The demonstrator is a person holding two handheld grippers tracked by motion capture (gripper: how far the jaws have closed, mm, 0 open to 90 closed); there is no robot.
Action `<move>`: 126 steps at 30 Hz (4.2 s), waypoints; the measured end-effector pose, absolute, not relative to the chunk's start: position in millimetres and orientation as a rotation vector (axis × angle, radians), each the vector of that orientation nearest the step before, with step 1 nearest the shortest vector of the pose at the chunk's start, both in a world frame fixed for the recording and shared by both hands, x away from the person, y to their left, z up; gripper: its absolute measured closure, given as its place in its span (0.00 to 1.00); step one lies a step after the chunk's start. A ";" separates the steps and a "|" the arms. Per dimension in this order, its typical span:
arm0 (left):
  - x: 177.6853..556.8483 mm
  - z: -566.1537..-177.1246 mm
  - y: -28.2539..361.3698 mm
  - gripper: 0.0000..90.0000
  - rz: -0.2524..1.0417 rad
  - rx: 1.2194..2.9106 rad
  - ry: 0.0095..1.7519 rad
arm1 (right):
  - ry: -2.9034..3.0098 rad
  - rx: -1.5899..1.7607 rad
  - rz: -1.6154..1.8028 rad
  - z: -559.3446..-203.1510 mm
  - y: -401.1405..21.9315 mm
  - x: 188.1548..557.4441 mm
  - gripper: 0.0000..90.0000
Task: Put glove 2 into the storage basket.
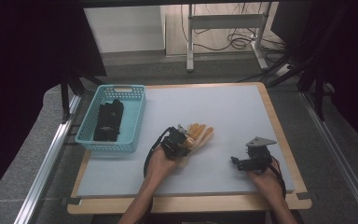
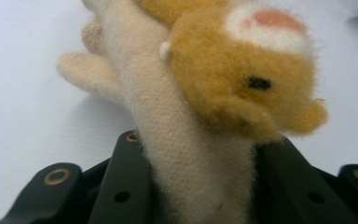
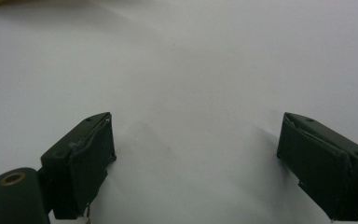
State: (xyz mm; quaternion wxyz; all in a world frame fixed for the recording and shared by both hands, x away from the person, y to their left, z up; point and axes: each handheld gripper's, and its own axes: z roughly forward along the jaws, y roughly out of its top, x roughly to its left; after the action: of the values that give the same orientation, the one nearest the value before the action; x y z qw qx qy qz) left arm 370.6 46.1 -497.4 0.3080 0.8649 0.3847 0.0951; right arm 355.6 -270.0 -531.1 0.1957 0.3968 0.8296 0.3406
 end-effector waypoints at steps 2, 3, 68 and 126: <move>372.3 -494.8 49.4 0.79 0.249 2.277 1.025 | 2.324 1.112 0.954 -531.1 -270.0 355.6 0.12; 373.1 -493.5 51.2 0.80 0.249 2.273 1.026 | 2.324 1.112 0.955 -531.1 -270.0 355.6 0.12; 461.1 -469.1 254.4 0.79 0.385 2.118 1.658 | 2.324 1.112 0.956 -531.1 -270.1 355.5 0.12; 485.5 -492.2 275.0 0.94 0.405 2.079 1.751 | 2.324 1.112 0.957 -531.1 -270.1 355.6 0.12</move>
State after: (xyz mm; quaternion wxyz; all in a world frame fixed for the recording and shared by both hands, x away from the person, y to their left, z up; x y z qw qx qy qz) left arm 485.5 275.0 -492.2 0.1953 0.7419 0.6249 0.1445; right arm 355.6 -270.1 -531.1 0.1953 0.3967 0.8294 0.3415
